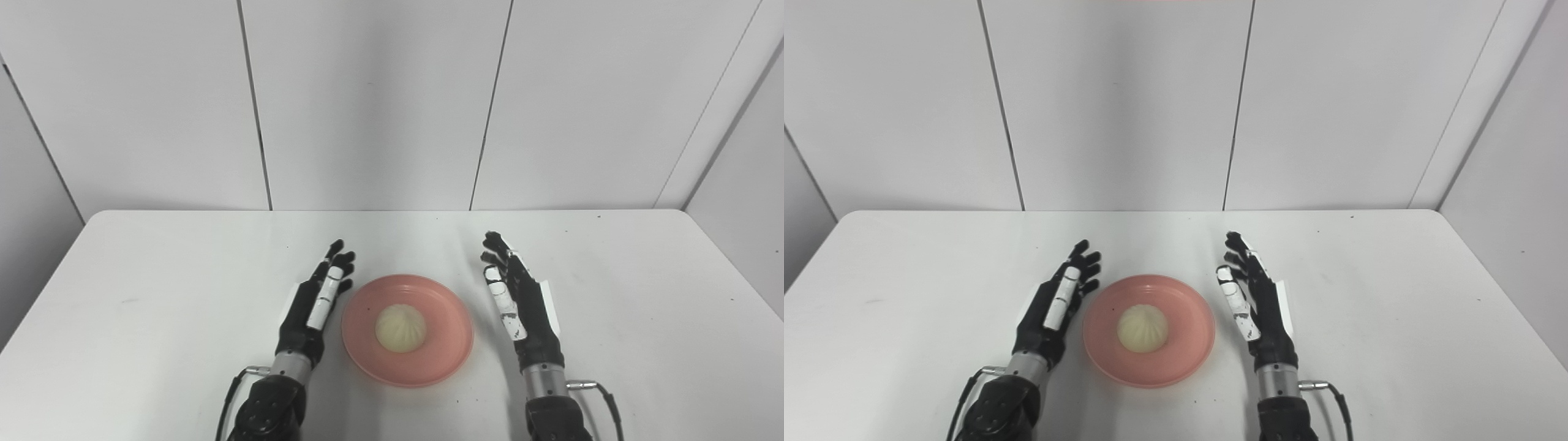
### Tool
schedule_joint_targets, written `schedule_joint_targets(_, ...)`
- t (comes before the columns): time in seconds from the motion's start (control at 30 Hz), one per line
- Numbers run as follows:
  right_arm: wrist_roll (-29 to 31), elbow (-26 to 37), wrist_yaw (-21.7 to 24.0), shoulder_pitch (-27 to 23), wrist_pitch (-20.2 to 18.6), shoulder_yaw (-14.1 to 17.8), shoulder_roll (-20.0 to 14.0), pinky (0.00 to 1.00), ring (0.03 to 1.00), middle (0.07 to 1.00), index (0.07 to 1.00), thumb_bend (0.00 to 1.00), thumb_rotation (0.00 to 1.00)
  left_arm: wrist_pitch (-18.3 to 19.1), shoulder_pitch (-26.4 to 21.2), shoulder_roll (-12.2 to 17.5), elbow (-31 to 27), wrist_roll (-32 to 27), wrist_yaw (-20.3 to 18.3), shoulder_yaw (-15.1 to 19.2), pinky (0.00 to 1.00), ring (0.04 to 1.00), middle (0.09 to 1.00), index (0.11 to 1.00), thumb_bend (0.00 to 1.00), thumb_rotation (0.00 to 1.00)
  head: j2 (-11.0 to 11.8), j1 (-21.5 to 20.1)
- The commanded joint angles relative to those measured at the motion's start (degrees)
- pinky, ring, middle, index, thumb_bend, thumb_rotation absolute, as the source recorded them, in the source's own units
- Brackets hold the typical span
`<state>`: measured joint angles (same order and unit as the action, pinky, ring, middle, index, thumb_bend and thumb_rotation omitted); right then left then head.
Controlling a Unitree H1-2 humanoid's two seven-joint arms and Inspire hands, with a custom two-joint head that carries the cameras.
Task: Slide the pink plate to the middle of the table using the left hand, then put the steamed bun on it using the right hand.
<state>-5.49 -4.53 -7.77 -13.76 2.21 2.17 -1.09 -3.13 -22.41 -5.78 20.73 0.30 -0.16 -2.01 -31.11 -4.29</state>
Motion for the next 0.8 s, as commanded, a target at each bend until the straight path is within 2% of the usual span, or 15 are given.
schedule_joint_targets(0.0,2.05,0.2,0.68,-2.07,-1.67,0.87,0.33,0.85,0.881,0.911,0.925,0.66,1.0,-0.89,0.23,0.75,-0.73,0.28,0.82,0.51,0.98,0.964,0.963,0.937,0.69,0.89,-0.04,0.02)
schedule_joint_targets(0.1,3.06,-1.32,0.58,-2.36,-2.82,1.26,0.86,0.89,0.897,0.932,0.943,0.7,1.0,-1.39,0.26,1.22,-0.38,0.3,0.81,0.72,0.99,0.98,0.975,0.955,0.68,0.9,0.15,-0.98)
schedule_joint_targets(0.23,3.7,-2.99,0.21,-2.64,-2.67,1.55,1.32,0.87,0.901,0.971,0.953,0.72,1.0,-0.84,-0.13,1.75,0.3,0.11,0.27,0.58,1.0,0.995,0.992,0.973,0.71,0.91,0.25,-1.41)
schedule_joint_targets(0.4,5.66,-3.38,0.76,-2.46,-3.18,1.95,2.19,0.87,0.908,0.98,0.971,0.71,1.0,-0.08,-0.38,2.09,0.41,-0.33,-1.06,0.17,1.0,1.0,0.999,0.98,0.74,0.91,0.4,-1.47)
schedule_joint_targets(0.77,3.9,-2.65,0.41,-2.02,-5.86,0.97,2.19,0.91,0.934,0.999,0.986,0.71,1.0,2.04,-0.39,2.3,-0.56,-1.33,-2.54,0.19,1.0,1.0,1.0,0.987,0.75,0.9,0.02,-1.6)
